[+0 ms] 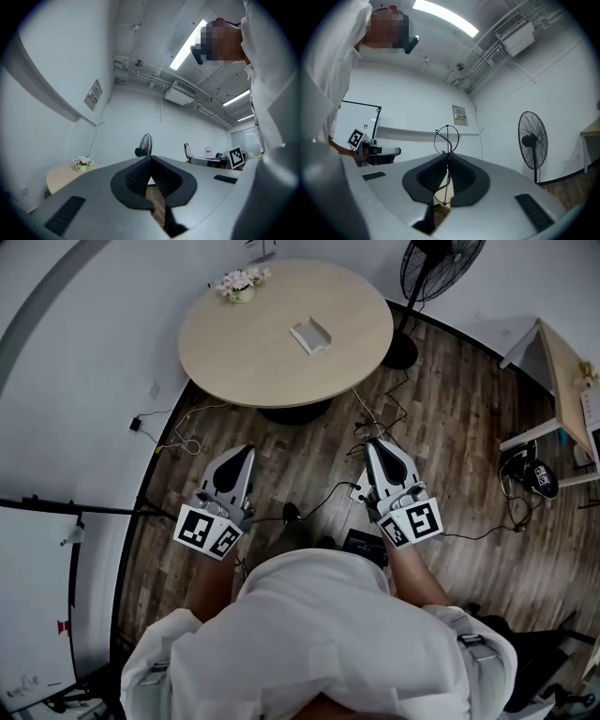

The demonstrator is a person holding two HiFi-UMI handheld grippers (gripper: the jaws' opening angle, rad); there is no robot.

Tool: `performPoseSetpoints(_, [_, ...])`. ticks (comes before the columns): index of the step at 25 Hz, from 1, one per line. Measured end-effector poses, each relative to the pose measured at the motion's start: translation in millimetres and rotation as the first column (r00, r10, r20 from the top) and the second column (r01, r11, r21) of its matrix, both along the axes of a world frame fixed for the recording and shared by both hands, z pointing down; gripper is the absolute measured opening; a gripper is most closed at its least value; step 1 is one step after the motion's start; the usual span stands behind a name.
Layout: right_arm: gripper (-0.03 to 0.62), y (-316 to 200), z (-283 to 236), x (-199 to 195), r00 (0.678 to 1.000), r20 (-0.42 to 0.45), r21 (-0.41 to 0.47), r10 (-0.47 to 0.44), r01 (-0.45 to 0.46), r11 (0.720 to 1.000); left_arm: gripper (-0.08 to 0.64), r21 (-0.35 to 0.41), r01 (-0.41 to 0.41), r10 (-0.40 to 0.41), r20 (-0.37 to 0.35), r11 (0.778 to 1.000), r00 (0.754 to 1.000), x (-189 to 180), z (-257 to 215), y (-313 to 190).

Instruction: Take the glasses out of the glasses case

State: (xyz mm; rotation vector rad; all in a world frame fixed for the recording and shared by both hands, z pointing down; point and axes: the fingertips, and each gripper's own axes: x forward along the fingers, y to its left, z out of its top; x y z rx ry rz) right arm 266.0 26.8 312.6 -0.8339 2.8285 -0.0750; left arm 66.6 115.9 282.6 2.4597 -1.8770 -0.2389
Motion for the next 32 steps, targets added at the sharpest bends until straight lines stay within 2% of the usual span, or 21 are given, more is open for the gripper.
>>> performPoseSetpoints(2, [0.029,8.2,4.9,13.9,1.0,0.013,-0.011,0.0,0.0,1.0,0.012,-0.011,0.008,-0.009,-0.026,1.0,1.0,10.5,4.0,12.5])
performPoseSetpoints(6, [0.029,19.0,18.5,30.7,0.999,0.043,-0.045,-0.004,0.006,0.999,0.012,-0.029,0.039,-0.043,-0.125,0.999,0.991,16.5,14.6,30.2])
performPoseSetpoints(11, [0.029,27.6,30.0,27.2,0.999,0.035,-0.073,-0.007,0.009,0.997,0.012,-0.037,0.054,-0.056,-0.04,0.998,0.998,14.7,20.2,47.2])
performPoseSetpoints(13, [0.029,33.3,28.4,21.9,1.0,0.026,-0.074,-0.004,0.006,0.997,0.012,-0.047,0.049,-0.051,-0.041,0.998,0.998,7.8,25.8,48.5])
performPoseSetpoints(17, [0.029,41.3,21.9,8.4,1.0,-0.002,-0.072,0.005,-0.005,0.997,0.012,-0.07,0.045,-0.051,-0.09,0.997,0.995,-14.0,38.6,44.8])
performPoseSetpoints(22, [0.029,47.1,18.7,-7.4,1.0,-0.006,-0.114,0.025,-0.026,0.993,0.012,-0.067,-0.026,0.02,-0.095,0.997,0.995,-29.4,31.9,37.1])
performPoseSetpoints(24, [0.029,50.5,10.5,-19.0,0.998,0.06,-0.168,0.005,0.005,0.986,0.012,-0.098,-0.081,0.07,-0.109,0.992,0.992,-33.9,37.7,32.7])
performPoseSetpoints(27, [0.029,60.6,-9.3,-21.9,0.988,0.151,-0.202,-0.02,0.051,0.978,0.012,-0.09,-0.12,0.11,-0.106,0.989,0.988,-37.3,41.5,33.1])
performPoseSetpoints(32, [0.029,52.6,5.4,-15.5,0.995,0.094,-0.229,0.044,-0.021,0.973,0.012,-0.058,-0.151,0.145,-0.093,0.987,0.985,-29.3,30.1,30.5])
